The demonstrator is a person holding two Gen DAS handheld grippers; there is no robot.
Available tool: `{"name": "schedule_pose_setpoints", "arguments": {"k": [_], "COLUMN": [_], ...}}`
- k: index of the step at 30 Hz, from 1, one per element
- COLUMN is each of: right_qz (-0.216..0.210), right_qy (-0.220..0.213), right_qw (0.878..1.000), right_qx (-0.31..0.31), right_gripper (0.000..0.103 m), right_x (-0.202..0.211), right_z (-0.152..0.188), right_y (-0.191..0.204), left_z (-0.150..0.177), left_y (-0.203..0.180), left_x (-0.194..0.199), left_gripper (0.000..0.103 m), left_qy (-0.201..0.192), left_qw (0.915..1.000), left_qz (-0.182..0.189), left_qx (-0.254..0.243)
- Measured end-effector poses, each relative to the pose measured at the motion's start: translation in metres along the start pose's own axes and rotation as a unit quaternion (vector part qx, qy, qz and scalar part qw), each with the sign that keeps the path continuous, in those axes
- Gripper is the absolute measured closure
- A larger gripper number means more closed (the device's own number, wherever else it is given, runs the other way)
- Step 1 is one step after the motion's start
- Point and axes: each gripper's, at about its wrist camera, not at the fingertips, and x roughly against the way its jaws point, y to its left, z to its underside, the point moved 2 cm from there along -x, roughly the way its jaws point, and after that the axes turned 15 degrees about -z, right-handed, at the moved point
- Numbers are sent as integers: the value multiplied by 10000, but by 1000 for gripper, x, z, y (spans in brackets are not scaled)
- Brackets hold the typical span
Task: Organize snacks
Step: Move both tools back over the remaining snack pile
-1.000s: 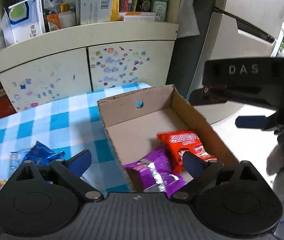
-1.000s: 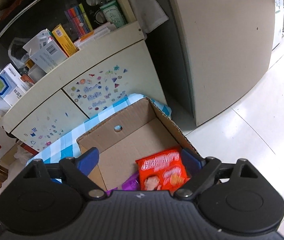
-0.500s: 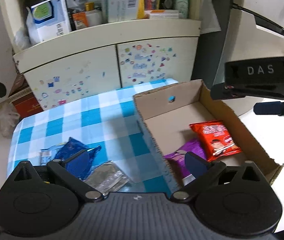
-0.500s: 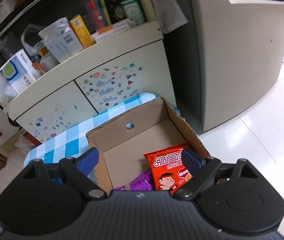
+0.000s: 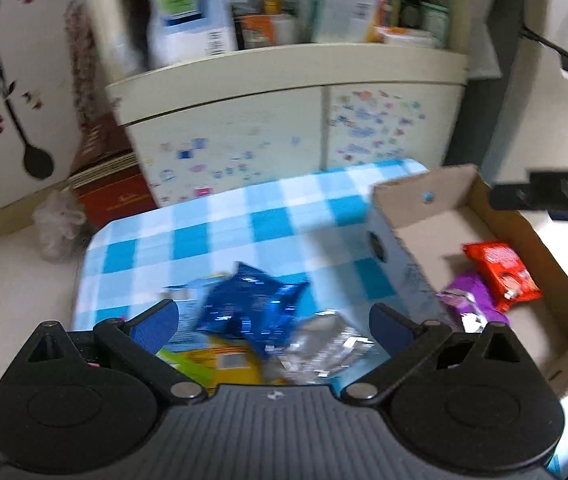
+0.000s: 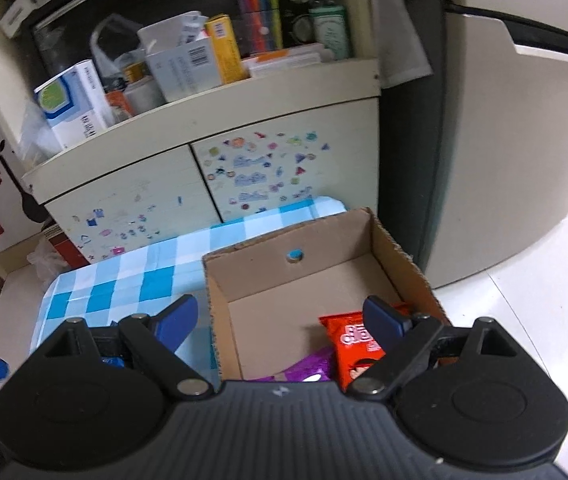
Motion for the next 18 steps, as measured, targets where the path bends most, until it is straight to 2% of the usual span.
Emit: {"name": "schedule_pose_setpoints", "arguments": {"k": [2,6,10,18], "right_qz": [-76,-378,-646,-1469], "right_qy": [1,44,118,430], "right_qw": [10000,9993,9974,9876], "right_qx": [39,61,307,347], "right_gripper": [13,13,13,13], "right_x": [-2,-8,-13,-28], "right_z": [1,3,7,20], "right_y": [5,14,30,58], "left_z": [-1,1,4,17], "left_y": [17,51,85,133], "left_x": [-4,-10,-14,-36], "left_gripper": [0,0,0,0], "left_qy": [44,1,89,384], "left_qw": [9998,9988,9960,9886], "left_qz": [-8,-256,-188,-414], "left_qx": [168,428,866,1397]}}
